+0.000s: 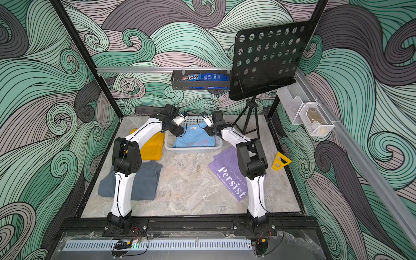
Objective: Put the folded t-shirts into the basket
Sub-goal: Place the T-shirt in the bin, then adjust the T-shirt at the center of the board.
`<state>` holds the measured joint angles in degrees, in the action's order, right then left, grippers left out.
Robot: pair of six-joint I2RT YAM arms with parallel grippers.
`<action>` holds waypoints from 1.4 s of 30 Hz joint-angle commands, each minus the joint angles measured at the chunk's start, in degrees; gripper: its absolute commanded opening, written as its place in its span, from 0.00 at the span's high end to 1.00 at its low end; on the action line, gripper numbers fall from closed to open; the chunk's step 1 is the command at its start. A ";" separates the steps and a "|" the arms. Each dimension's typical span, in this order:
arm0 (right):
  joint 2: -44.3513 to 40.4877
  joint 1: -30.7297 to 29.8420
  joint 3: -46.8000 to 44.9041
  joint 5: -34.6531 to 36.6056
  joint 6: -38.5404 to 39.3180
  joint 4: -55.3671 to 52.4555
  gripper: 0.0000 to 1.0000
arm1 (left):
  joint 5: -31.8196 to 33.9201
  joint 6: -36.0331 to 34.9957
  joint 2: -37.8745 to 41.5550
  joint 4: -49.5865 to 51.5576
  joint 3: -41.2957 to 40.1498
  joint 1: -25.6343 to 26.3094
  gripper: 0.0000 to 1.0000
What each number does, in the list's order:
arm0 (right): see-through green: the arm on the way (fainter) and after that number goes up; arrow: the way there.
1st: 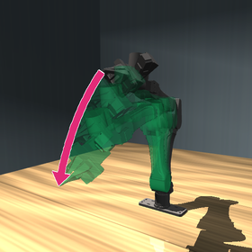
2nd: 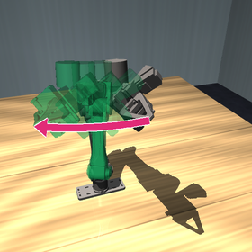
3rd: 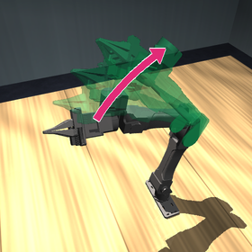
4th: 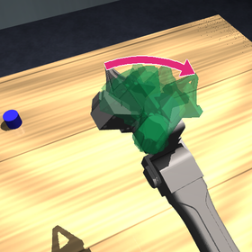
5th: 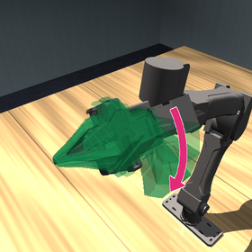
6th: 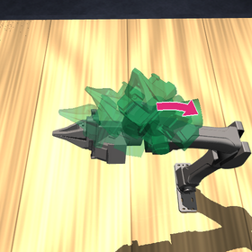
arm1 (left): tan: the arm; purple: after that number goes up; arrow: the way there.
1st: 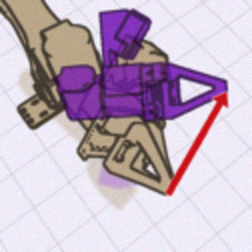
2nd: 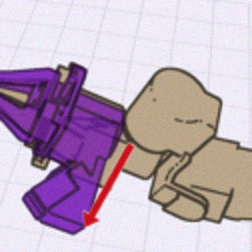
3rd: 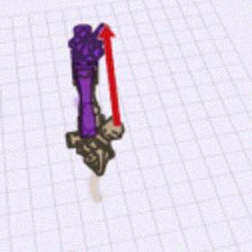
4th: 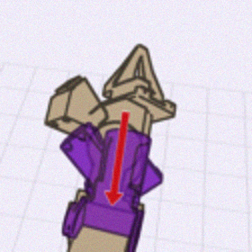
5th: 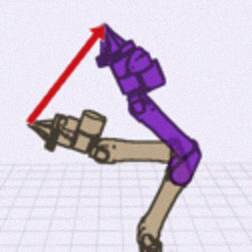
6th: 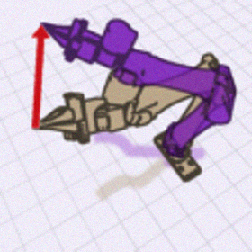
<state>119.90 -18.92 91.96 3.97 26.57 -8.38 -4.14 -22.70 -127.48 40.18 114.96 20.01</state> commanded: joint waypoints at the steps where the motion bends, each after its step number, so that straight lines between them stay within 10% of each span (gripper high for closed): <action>1: -9.79 -0.40 -4.35 -3.87 0.19 0.39 0.30 | -1.53 2.13 8.72 2.95 -0.45 -0.20 0.28; 16: -46.18 -1.62 -40.94 -13.28 7.77 -10.33 0.16 | -1.98 0.22 41.31 1.98 -33.18 -0.92 0.07; 25: -43.23 -2.23 -52.71 -10.83 10.23 -9.35 0.15 | -5.35 -0.68 53.58 -4.79 -49.37 -1.12 0.01; 34: -33.95 -2.33 -52.78 -8.48 10.76 -9.37 0.28 | -4.02 -0.49 52.94 -4.68 -49.63 -1.21 0.01; 42: -32.32 -6.20 -55.10 -6.94 14.24 -13.89 0.71 | -1.40 0.75 53.28 -4.66 -49.13 -2.03 0.01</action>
<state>85.86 -23.09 39.05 -2.85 38.72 -16.88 -6.79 -22.65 -75.11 36.05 65.17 18.98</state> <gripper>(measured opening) 0.316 0.988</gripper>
